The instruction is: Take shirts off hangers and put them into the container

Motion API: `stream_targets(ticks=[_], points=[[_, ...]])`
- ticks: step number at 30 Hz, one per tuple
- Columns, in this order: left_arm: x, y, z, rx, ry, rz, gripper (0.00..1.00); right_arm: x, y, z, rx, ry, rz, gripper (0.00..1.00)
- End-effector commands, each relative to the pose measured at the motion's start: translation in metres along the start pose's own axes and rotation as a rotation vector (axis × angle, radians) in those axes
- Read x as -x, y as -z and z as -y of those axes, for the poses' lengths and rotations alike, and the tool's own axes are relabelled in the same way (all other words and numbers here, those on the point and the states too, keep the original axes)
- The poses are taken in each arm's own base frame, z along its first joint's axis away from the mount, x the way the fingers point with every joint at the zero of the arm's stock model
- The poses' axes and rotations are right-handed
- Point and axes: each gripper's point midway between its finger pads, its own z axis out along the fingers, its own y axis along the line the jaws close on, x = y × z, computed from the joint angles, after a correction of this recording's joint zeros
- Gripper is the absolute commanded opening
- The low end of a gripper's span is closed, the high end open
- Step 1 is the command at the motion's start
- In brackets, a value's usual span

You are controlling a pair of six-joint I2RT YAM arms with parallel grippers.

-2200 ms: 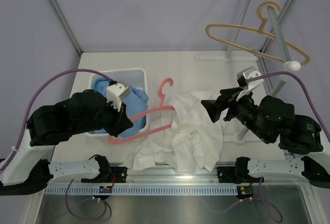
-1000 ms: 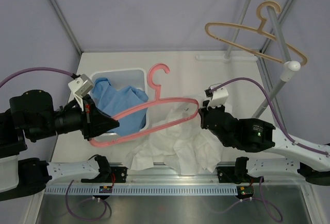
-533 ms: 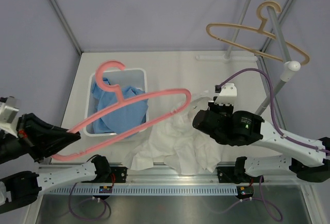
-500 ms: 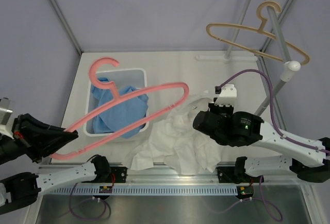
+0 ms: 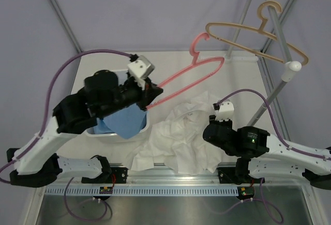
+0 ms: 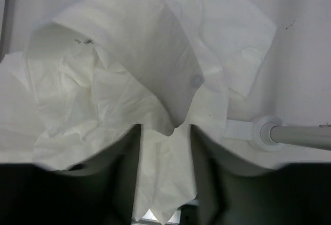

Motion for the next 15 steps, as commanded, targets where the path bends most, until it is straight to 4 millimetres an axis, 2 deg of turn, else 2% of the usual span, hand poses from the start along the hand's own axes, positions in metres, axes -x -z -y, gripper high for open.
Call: stream_targets(ticks=[1, 2, 3, 5, 6, 7, 10, 13, 14, 15], points=[[0.076, -0.02, 0.004, -0.005, -0.129, 0.226, 0.0, -0.02, -0.001, -0.029, 0.124, -0.036, -0.052, 0.2], [0.079, -0.03, 0.009, -0.023, -0.146, 0.221, 0.0, -0.023, -0.001, -0.032, 0.134, -0.055, -0.053, 0.01], [0.087, -0.048, 0.015, -0.04, -0.161, 0.216, 0.0, -0.025, 0.0, -0.033, 0.143, -0.06, -0.055, 0.0], [0.091, -0.067, 0.027, -0.086, -0.17, 0.201, 0.0, -0.029, 0.002, -0.036, 0.159, -0.062, -0.057, 0.0], [0.104, -0.069, 0.031, -0.102, -0.174, 0.228, 0.0, -0.028, 0.004, -0.037, 0.162, -0.067, -0.055, 0.0], [0.098, -0.089, 0.04, -0.135, -0.176, 0.208, 0.0, -0.027, 0.007, -0.039, 0.178, -0.07, -0.054, 0.0], [0.101, -0.112, 0.055, -0.201, -0.179, 0.21, 0.0, -0.026, 0.011, -0.045, 0.206, -0.083, -0.053, 0.0], [0.11, -0.121, 0.066, -0.25, -0.171, 0.241, 0.0, -0.026, 0.013, -0.048, 0.222, -0.081, -0.053, 0.0], [0.104, -0.134, 0.069, -0.259, -0.171, 0.221, 0.0, -0.026, 0.013, -0.047, 0.217, -0.086, -0.051, 0.0], [0.104, -0.139, 0.072, -0.267, -0.163, 0.221, 0.0, -0.027, 0.014, -0.046, 0.214, -0.078, -0.055, 0.0]])
